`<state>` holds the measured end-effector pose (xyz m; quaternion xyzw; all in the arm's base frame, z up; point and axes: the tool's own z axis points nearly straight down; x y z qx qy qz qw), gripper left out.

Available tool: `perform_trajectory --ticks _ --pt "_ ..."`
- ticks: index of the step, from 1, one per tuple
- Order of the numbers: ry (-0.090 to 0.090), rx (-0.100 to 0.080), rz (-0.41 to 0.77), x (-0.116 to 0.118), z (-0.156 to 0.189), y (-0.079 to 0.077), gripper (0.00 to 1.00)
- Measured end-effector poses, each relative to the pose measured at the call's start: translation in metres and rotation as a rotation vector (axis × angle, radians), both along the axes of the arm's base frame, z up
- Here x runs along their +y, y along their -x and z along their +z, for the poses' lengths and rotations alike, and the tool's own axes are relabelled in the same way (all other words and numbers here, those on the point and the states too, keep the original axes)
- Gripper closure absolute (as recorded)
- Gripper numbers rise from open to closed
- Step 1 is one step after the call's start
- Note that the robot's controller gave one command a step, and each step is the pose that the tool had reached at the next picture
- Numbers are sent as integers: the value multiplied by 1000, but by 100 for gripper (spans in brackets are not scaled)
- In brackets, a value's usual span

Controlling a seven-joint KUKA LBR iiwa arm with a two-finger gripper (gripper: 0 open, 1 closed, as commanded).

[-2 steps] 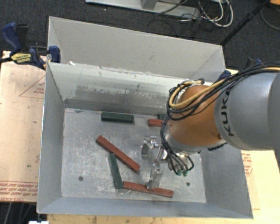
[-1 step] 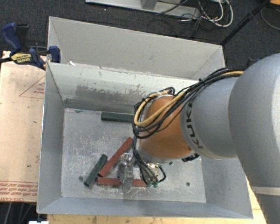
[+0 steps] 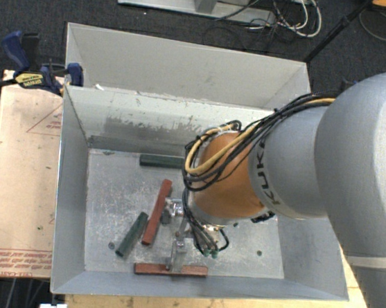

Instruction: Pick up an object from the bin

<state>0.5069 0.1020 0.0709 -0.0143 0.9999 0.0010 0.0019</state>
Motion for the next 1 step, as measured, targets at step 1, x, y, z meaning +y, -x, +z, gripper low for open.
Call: perform_trajectory --ticks 1 --pt "0 0 0 0 0 0 0"
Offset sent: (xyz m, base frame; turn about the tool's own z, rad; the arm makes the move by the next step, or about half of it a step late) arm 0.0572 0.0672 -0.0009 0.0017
